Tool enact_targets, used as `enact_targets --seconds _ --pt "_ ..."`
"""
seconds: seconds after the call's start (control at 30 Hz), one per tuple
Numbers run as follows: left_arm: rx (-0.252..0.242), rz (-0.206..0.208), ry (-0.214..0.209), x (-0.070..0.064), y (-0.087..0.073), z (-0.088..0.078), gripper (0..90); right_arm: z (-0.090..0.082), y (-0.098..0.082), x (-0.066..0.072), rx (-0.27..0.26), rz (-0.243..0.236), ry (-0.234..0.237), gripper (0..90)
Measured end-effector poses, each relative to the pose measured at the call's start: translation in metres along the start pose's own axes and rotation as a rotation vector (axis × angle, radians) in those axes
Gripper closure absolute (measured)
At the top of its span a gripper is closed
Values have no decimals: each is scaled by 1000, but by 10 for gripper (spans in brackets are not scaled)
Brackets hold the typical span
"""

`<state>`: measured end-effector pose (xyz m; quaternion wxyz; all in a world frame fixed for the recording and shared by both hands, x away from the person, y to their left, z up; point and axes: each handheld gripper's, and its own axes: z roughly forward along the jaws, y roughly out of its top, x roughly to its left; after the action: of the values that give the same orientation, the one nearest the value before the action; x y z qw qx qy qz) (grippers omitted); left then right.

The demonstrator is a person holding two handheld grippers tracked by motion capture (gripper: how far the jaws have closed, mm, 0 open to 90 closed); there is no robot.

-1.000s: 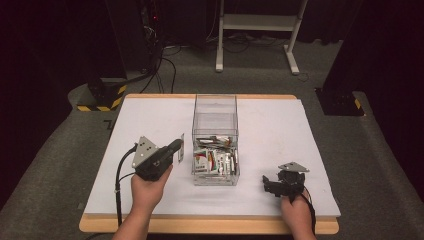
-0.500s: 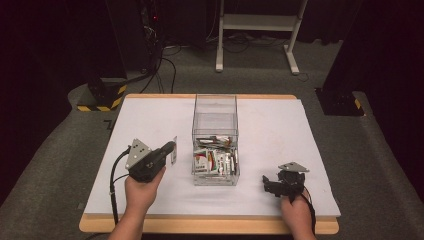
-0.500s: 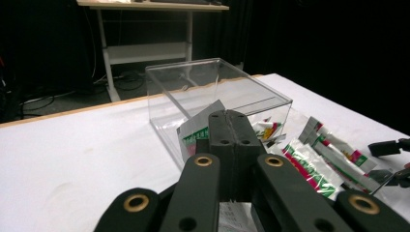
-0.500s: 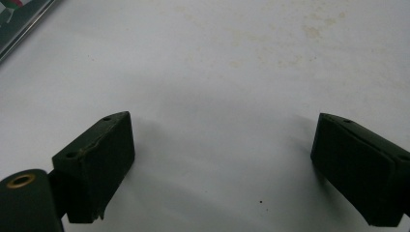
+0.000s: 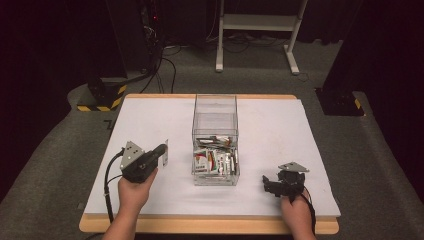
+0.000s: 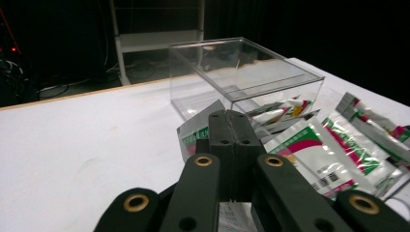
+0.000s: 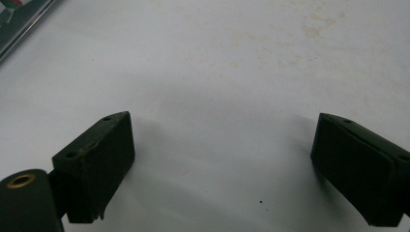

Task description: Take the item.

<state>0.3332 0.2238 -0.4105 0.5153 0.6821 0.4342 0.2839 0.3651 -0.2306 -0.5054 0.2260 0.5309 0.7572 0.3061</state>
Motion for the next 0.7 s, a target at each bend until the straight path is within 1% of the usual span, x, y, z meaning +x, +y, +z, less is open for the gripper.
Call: enact_targets --seconds 0.3,0.6,0.63,0.67,0.7 --pt "9 -17 21 16 -10 1 900 0 0 0 0 1 0 81" --pt "27 -7 49 29 -14 6 900 0 0 0 -2 -3 -1 81" --pt "28 -9 50 30 -14 7 900 0 0 0 -2 -3 -1 81" --pt "34 -11 57 34 -13 7 900 0 0 0 -2 -3 -1 81" --pt "34 -11 57 34 -13 7 900 0 0 0 -2 -3 -1 81"
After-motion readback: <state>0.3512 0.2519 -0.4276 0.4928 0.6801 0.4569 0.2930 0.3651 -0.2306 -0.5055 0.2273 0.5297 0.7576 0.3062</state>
